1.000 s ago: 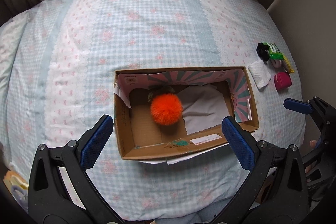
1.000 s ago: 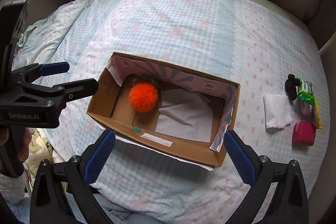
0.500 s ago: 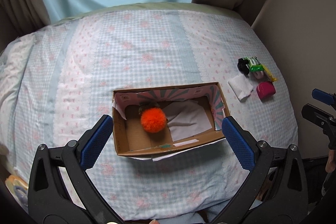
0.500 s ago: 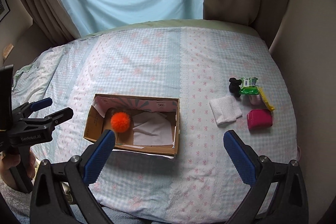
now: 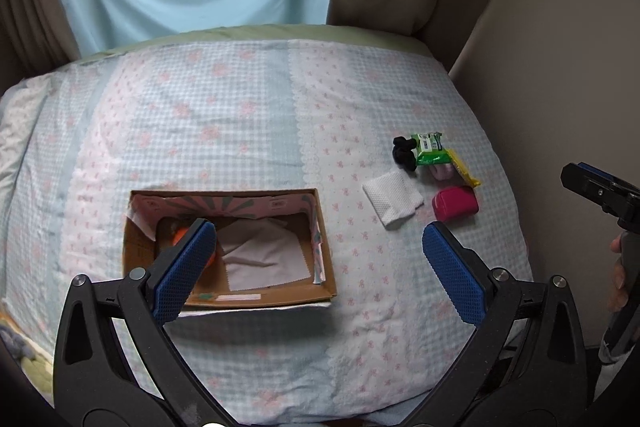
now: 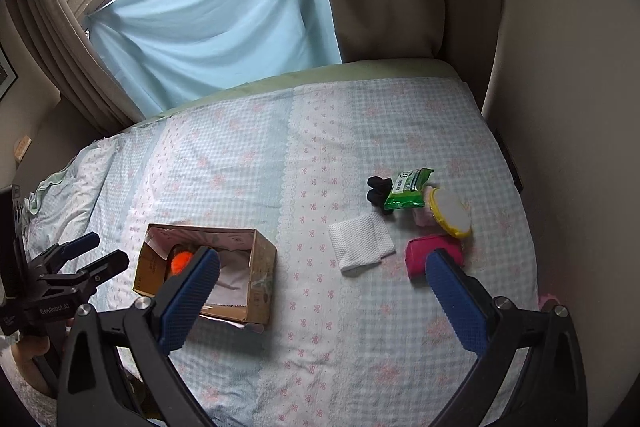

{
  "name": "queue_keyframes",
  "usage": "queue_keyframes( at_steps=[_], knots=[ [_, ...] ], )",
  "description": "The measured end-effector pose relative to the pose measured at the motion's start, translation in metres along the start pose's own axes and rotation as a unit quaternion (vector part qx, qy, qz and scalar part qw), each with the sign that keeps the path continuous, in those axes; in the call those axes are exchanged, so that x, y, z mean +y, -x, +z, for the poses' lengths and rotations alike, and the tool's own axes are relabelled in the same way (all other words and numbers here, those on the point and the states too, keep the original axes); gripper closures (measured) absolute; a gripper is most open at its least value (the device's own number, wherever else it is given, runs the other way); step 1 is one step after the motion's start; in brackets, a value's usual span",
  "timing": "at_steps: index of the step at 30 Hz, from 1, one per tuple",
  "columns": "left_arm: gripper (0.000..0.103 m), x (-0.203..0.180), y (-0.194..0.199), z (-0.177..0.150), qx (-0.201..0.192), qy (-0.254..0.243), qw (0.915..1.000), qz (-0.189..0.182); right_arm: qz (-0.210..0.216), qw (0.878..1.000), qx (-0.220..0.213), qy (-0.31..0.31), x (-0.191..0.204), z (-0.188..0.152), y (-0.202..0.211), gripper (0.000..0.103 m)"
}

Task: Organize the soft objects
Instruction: 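Move both tools back toward the remaining items on the bed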

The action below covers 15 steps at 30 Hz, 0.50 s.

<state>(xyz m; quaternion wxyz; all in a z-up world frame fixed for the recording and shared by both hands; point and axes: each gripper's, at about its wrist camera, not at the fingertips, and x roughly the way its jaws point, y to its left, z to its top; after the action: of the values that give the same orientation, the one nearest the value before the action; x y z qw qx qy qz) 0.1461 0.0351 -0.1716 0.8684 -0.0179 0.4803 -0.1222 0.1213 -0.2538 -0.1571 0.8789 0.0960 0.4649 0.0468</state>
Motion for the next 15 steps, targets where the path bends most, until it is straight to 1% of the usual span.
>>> queue_keyframes(
  at_steps=[4, 7, 10, 15],
  knots=[
    [0.000, -0.049, -0.023, 0.002, 0.005, 0.012, 0.9999, 0.008, 0.013, 1.000, 0.011, 0.006, -0.045, 0.018, -0.020, 0.000],
    [0.000, -0.078, -0.048, 0.004, 0.019, 0.034, 0.9992, 0.007, 0.015, 0.999, 0.028, 0.012, -0.073, 0.032, -0.039, 0.000],
    [0.000, -0.101, -0.075, 0.003, 0.036, 0.053, 0.9980, -0.004, 0.024, 0.999, 0.038, 0.014, -0.095, 0.045, -0.059, 0.000],
    [0.000, -0.128, -0.124, -0.001, 0.075, 0.062, 0.9952, -0.005, 0.035, 0.998, 0.058, 0.009, -0.123, 0.064, -0.097, 0.000]
  ],
)
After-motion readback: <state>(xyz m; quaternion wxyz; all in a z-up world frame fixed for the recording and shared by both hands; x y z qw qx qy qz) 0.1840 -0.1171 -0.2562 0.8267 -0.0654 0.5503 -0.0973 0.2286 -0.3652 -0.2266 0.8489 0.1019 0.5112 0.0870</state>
